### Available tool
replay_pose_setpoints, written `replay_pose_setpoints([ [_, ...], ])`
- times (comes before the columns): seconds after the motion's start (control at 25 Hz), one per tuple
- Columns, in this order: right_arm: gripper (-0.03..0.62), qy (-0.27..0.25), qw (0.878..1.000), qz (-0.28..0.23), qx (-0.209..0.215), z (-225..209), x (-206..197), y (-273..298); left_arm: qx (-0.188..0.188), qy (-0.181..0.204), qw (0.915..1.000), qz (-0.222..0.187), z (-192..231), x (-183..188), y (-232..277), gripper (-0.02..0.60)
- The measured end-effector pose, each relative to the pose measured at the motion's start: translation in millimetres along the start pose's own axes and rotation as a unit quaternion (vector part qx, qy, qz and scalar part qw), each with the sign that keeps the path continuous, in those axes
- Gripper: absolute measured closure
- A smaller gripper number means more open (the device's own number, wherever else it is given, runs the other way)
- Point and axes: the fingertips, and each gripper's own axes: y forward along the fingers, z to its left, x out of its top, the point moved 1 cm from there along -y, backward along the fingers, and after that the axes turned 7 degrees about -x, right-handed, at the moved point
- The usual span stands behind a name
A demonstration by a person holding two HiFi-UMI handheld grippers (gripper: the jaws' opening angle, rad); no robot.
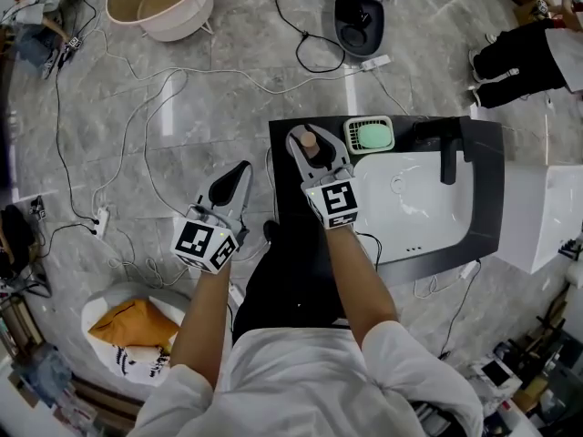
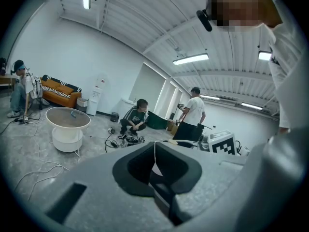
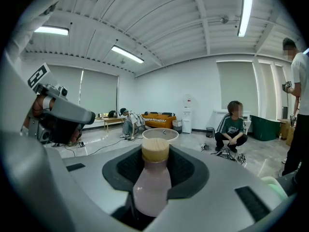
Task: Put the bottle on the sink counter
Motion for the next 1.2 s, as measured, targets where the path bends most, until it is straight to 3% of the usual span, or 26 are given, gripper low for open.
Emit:
replay_pose_setpoints([
  [0.32,0.459,0.002,1.0,-0.006,0.0,-2,7,-4,-0.005,0.002,1.0,-0.008,-7,6,-4,0.565],
  [0.6,0.451,0.019,1.0,-0.023,-0.004,-9,35,-55,-0.011,0.007,0.9996,-0.024,-30,25,-7,0.565],
  [0.72,0.458,0.03,0.999,-0.043,-0.009,-17,61,-90,-0.015,0.011,0.9993,-0.032,-47,36,-8,0.565],
  [0.96,0.533,0.04,0.994,-0.104,-0.017,-52,138,-169,-0.021,0.036,0.9976,-0.055,-99,76,-10,0.565],
  [1.2,0.566,0.024,0.988,-0.152,-0.023,-89,208,-272,-0.022,0.062,0.9951,-0.074,-187,110,-25,0.565],
])
